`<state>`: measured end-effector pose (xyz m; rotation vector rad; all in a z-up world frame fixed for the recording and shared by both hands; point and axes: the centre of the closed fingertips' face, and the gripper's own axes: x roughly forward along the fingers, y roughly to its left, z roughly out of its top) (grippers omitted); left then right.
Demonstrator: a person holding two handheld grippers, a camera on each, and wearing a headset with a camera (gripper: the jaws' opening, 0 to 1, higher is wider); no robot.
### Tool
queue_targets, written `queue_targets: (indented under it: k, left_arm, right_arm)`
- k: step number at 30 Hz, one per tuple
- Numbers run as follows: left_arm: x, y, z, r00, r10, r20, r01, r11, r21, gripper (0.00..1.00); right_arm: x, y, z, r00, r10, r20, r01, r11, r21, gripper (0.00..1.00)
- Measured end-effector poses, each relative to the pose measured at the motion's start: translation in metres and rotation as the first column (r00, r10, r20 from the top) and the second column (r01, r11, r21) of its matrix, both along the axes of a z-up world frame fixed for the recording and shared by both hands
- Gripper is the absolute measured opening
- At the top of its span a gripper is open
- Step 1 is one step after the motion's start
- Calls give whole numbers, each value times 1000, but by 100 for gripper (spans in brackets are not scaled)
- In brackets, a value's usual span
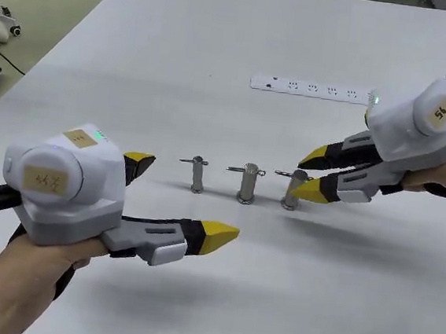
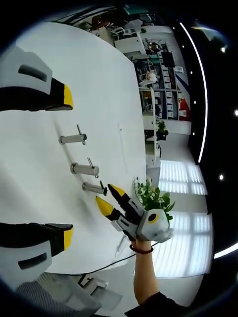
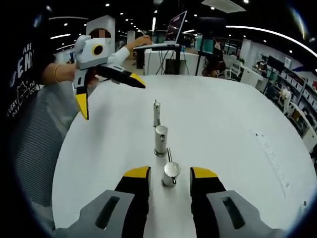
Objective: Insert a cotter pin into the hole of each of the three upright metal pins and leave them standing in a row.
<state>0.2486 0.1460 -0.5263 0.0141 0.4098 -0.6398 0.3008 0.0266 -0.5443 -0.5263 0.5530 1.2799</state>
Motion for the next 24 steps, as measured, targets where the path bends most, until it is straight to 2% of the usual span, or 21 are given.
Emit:
queue_targets:
  k: [4,5,8,11,14,15,16,17,18,20,22,24]
  left_arm:
    - [2,2,5,1000,16,9,-16,1000,-3,92]
    - [2,3,6,1000,21,11,-21,1000,-3,92]
    - [3,5,8,999,40,7,-40,999,-11,91]
    - [3,8,10,998,63,4,-63,998,-16,90]
    - [3,11,13,997,81,-1,-81,996,-25,87]
    - [3,12,14,996,93,-8,-93,995,-39,87]
    - [3,14,15,995,101,-6,-102,994,-41,87]
    - [3,15,15,994,107,-5,-107,993,-41,86]
    - [3,17,15,993,118,-5,-118,992,-36,86]
    - [3,19,14,992,130,-8,-130,991,-28,86]
    - [2,20,12,990,138,-12,-138,990,-21,86]
    - [2,22,10,989,147,-14,-147,989,-12,87]
  right_arm:
    - [-7,-1,10,997,-74,-8,75,996,56,43]
    - [-8,-1,14,993,-113,-16,114,990,84,45]
    - [-13,-2,19,982,-184,-40,188,974,123,51]
    - [-20,-4,23,970,-240,-47,244,959,144,57]
    - [-28,-7,26,943,-317,-100,330,929,169,62]
    - [-30,-7,28,937,-333,-106,348,918,188,64]
    - [-31,-8,28,934,-343,-95,355,915,192,64]
    - [-31,-11,29,921,-379,-91,390,900,196,65]
    - [-33,-13,29,914,-394,-92,405,894,194,65]
    - [-34,-15,32,892,-440,-101,451,867,212,65]
    - [-34,-19,33,864,-490,-118,504,834,223,65]
    - [-32,-22,35,830,-541,-134,557,791,254,66]
